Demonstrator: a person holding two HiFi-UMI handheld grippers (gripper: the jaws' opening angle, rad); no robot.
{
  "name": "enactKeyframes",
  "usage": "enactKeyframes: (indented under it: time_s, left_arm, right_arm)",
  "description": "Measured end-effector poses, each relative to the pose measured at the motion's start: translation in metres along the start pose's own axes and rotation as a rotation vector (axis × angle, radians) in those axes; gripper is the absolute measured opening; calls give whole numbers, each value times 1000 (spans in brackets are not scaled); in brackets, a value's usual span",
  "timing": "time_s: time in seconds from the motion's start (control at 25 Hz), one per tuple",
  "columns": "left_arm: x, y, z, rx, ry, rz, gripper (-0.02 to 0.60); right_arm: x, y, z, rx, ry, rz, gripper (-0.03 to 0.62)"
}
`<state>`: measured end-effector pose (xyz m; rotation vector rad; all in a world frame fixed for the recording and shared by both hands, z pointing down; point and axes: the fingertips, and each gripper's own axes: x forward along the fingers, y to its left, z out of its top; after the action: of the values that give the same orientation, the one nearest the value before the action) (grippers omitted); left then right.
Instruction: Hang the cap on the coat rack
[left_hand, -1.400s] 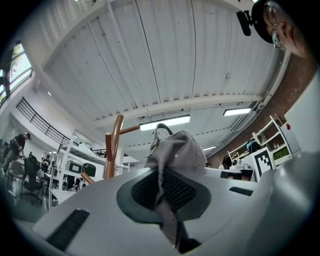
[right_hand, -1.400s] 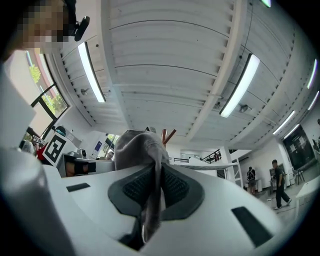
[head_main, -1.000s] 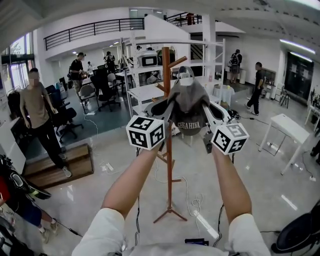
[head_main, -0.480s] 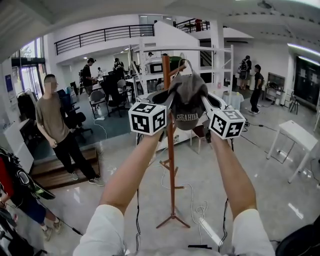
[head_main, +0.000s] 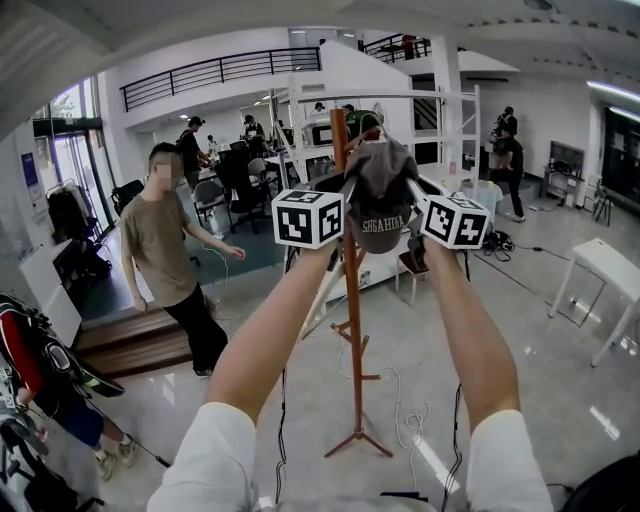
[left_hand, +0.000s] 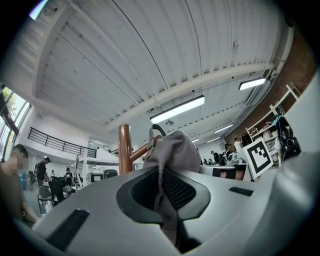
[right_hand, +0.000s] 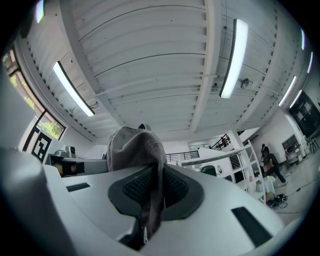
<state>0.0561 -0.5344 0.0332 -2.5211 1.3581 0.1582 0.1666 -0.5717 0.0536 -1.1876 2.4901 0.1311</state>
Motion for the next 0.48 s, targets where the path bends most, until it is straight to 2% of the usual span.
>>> enactKeyframes:
  time_s: [0.2,0.48]
  left_arm:
    - [11,5,-5,-10,17,-10,28]
    - [11,5,-18,-42,24,-20,28]
  right_arm:
    - [9,-13,-15,77,21,-15,43]
    - [18,-17,-31,78,52,-24,43]
